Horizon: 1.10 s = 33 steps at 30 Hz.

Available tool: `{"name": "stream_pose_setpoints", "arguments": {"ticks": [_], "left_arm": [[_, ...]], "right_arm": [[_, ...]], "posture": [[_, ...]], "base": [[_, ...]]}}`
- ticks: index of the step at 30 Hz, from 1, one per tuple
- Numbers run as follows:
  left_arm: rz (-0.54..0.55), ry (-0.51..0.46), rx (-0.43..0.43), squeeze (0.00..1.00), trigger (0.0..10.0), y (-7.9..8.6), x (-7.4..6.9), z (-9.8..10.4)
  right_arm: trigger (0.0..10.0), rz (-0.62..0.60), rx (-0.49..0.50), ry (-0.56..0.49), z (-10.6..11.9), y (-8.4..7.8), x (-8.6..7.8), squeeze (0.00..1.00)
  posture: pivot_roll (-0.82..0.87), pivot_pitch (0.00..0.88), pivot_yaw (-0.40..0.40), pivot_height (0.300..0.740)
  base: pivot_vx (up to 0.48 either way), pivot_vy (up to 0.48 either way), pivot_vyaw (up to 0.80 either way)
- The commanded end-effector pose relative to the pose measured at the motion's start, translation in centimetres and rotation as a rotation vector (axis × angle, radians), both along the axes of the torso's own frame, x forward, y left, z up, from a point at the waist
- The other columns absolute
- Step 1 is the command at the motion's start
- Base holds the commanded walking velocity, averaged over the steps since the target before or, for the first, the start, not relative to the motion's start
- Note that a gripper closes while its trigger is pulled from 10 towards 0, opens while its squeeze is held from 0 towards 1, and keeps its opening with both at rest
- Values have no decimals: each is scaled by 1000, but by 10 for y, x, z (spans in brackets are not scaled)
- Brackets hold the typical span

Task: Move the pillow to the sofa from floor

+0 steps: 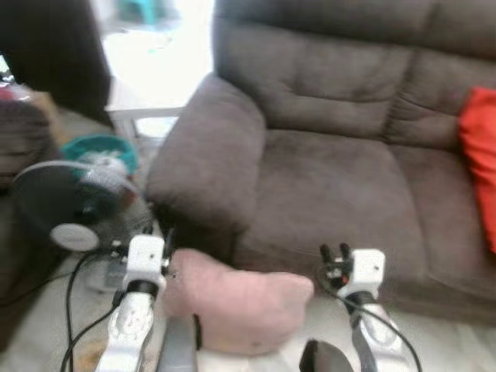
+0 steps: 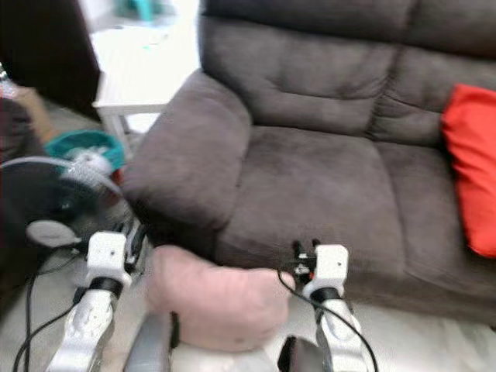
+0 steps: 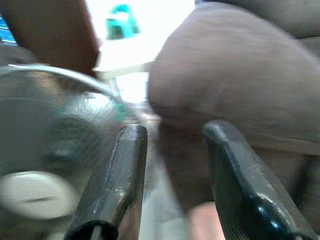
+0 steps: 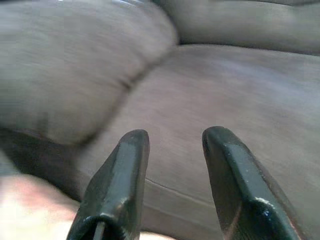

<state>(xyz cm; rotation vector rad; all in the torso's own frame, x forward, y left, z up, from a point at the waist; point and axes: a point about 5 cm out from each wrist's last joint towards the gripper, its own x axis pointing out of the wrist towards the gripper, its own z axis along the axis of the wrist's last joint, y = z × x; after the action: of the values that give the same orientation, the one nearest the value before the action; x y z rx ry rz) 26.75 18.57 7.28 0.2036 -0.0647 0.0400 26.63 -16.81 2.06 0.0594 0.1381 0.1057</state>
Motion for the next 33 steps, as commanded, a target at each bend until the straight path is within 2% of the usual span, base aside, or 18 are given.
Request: {"name": "stream_pose_setpoints", "arguments": {"ticks": [1, 12, 29, 33], "left_arm": [[-20, 25, -19, 0, 10000, -7, 0, -4], [-52, 60, -35, 0, 10000, -9, -1, -9], [-47, 47, 0, 0, 10000, -8, -3, -9], [-45, 45, 0, 0, 10000, -9, -3, -9]], "right_arm": [[10000, -11, -16, 4, -1, -7, -2, 0], [10000, -9, -4, 20, -3, -6, -3, 0], [10000, -13, -1, 29, -5, -5, -4, 0], [10000, -8, -6, 39, -5, -4, -3, 0]], "posture": [[127, 23, -88, 567], [129, 28, -88, 567], [130, 34, -88, 567], [128, 35, -88, 548]], "base": [[0, 0, 800], [0, 0, 96], [0, 0, 0], [0, 0, 0]]}}
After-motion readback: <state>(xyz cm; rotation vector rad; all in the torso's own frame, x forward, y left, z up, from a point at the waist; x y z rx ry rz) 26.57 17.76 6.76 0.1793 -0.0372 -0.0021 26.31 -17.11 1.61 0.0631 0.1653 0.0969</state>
